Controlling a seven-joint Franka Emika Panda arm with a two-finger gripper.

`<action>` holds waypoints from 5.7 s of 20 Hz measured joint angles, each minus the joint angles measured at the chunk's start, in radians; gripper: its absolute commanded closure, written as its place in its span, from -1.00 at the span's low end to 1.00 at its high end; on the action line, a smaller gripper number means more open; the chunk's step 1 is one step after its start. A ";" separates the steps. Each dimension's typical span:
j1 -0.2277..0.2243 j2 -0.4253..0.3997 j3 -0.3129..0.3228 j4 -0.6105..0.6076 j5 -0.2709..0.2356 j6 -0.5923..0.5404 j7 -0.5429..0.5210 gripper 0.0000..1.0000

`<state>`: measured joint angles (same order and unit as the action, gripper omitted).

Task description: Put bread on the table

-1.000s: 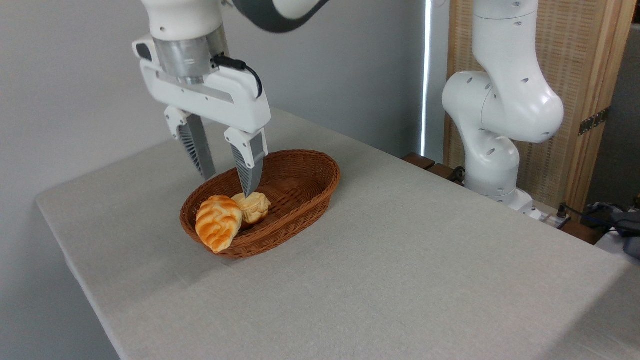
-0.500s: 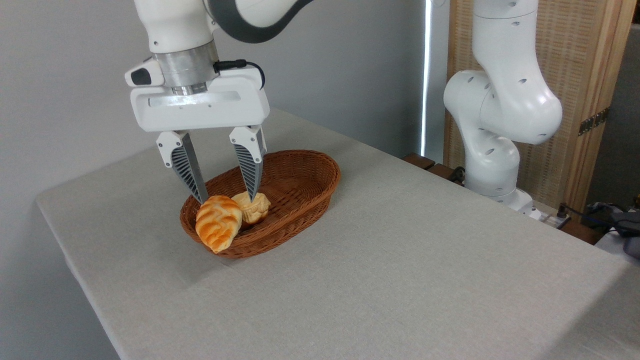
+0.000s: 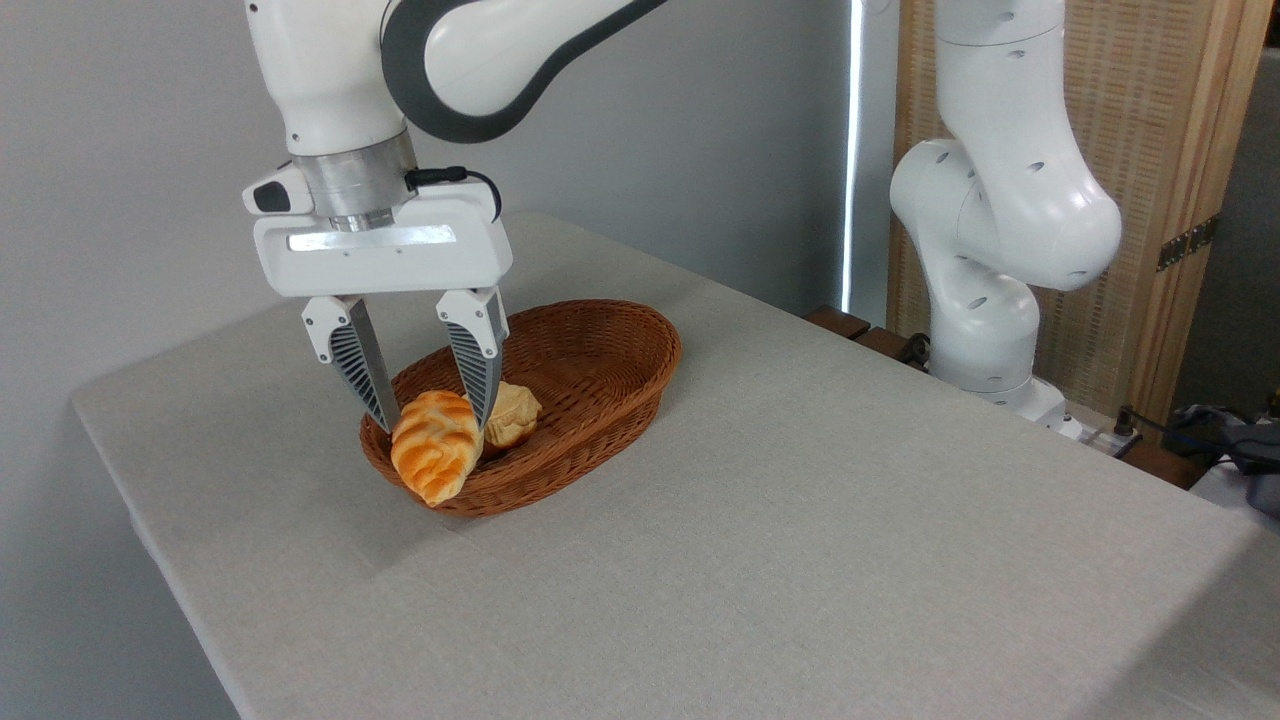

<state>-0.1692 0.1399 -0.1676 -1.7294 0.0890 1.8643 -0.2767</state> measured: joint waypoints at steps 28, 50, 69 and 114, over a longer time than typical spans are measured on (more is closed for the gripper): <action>-0.033 0.043 -0.005 0.000 0.076 0.051 -0.039 0.52; -0.045 0.047 -0.008 -0.001 0.108 0.051 -0.033 0.52; -0.036 -0.080 0.125 0.017 0.027 -0.088 0.353 0.49; -0.033 -0.198 0.298 0.040 -0.068 -0.298 1.079 -1.00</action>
<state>-0.2019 -0.0579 0.1301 -1.6899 0.0213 1.5665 0.8020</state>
